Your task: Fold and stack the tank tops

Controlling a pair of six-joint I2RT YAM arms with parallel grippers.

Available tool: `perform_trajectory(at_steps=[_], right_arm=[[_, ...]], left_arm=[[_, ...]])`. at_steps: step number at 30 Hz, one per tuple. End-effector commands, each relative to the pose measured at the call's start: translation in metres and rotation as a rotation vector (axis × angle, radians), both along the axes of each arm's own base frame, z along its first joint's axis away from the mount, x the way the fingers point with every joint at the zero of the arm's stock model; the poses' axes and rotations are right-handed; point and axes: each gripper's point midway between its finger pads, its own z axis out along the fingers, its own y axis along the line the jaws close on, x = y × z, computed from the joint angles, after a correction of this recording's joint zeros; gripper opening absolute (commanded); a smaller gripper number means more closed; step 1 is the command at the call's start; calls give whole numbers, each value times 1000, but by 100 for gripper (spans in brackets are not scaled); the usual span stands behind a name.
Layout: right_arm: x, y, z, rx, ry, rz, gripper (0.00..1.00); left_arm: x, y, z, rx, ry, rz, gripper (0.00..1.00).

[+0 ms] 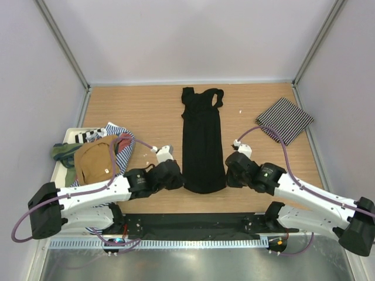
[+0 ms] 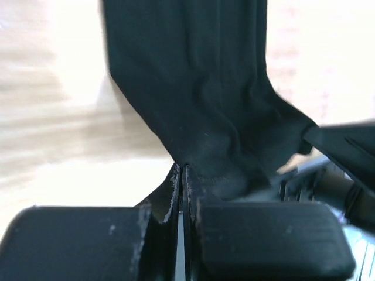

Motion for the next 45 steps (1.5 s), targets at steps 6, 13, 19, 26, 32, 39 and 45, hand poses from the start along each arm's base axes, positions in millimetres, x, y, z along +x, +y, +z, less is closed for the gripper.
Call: perform_trajectory(at_steps=[6, 13, 19, 26, 32, 39, 45], right_arm=[[79, -3, 51, -183, -207, -89, 1], [155, -4, 56, -184, -205, -144, 1], [219, 0, 54, -224, -210, -181, 1], [273, 4, 50, -195, -213, -217, 1], [296, -1, 43, -174, -194, -237, 1], [311, -4, 42, -151, -188, -234, 1], [324, -3, 43, -135, -189, -242, 1]], left_arm=[[58, 14, 34, 76, -99, 11, 0], [135, 4, 60, 137, -171, 11, 0], [202, 9, 66, 216, -214, 66, 0], [250, -1, 37, 213, -165, 73, 0], [274, 3, 36, 183, -158, 90, 0], [294, 10, 47, 142, -170, 105, 0], [304, 8, 41, 131, -151, 97, 0]])
